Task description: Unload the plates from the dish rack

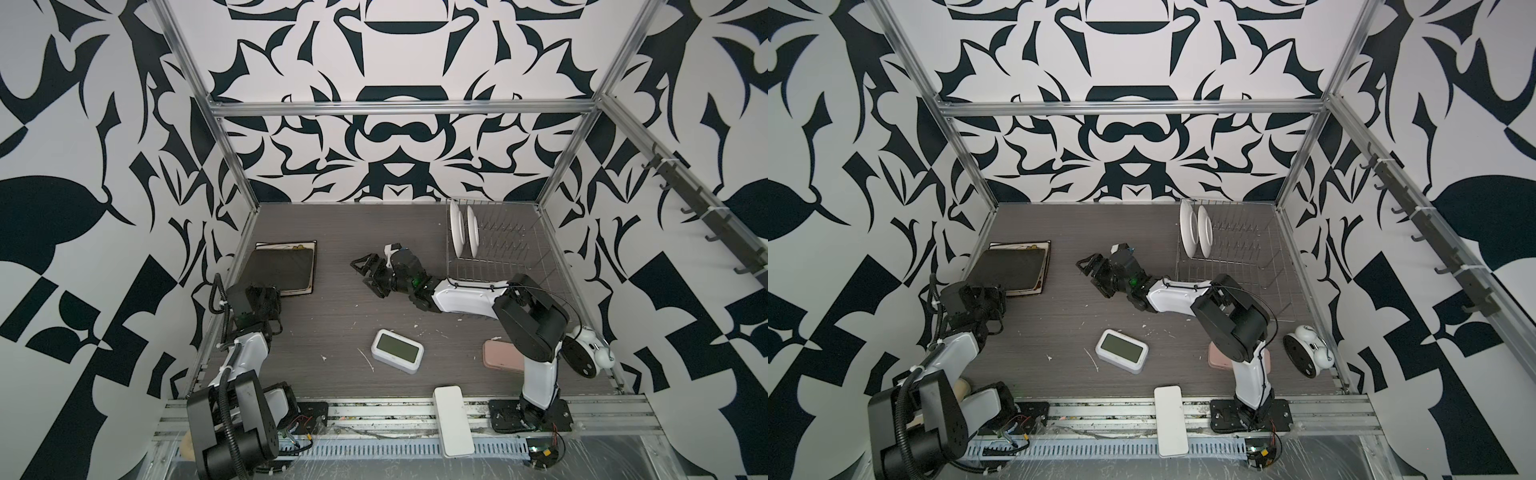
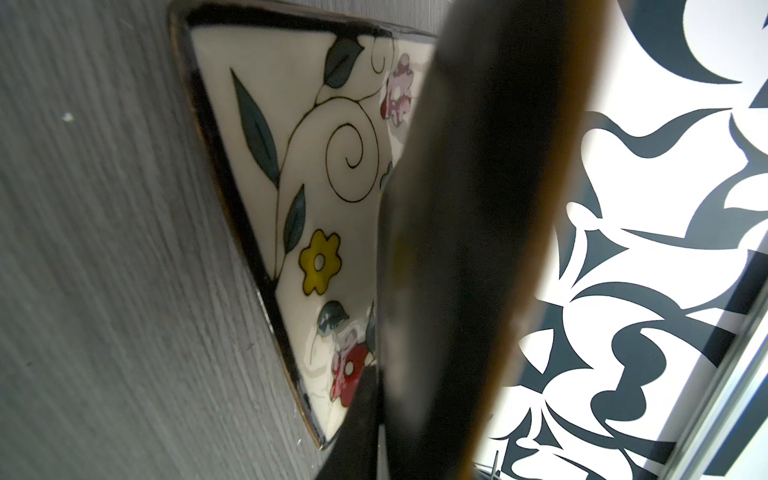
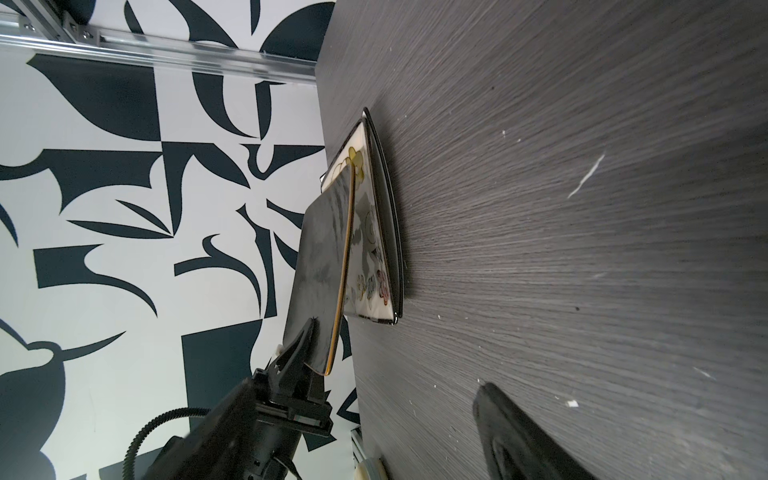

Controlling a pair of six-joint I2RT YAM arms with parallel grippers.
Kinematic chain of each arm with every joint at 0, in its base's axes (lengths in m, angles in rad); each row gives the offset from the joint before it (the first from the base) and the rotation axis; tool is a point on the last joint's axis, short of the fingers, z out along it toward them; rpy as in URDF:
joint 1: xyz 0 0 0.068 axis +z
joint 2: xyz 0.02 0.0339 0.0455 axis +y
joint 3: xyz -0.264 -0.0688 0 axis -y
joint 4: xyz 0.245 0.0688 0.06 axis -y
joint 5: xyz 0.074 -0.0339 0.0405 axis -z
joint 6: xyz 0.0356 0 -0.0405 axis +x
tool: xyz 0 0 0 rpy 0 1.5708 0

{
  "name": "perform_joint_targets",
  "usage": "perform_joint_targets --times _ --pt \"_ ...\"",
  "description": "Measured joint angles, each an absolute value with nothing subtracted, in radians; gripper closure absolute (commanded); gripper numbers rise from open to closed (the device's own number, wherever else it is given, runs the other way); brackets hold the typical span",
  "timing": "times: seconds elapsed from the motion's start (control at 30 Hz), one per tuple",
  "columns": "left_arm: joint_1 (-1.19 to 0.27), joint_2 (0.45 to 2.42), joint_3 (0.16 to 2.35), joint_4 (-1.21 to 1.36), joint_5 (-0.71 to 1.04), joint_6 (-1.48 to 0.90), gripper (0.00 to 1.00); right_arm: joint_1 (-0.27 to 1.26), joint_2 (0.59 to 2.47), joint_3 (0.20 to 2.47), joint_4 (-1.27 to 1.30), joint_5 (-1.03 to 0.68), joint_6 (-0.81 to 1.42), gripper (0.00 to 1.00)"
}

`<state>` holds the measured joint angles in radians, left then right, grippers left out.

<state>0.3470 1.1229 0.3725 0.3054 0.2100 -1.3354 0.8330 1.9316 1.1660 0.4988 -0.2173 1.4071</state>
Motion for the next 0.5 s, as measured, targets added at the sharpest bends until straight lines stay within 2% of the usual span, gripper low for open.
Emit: perform_joint_targets --times 0.5 --pt "0.348 1.191 0.376 0.361 0.234 -1.346 1.0 0.833 1.932 1.166 0.499 -0.218 1.407 0.13"
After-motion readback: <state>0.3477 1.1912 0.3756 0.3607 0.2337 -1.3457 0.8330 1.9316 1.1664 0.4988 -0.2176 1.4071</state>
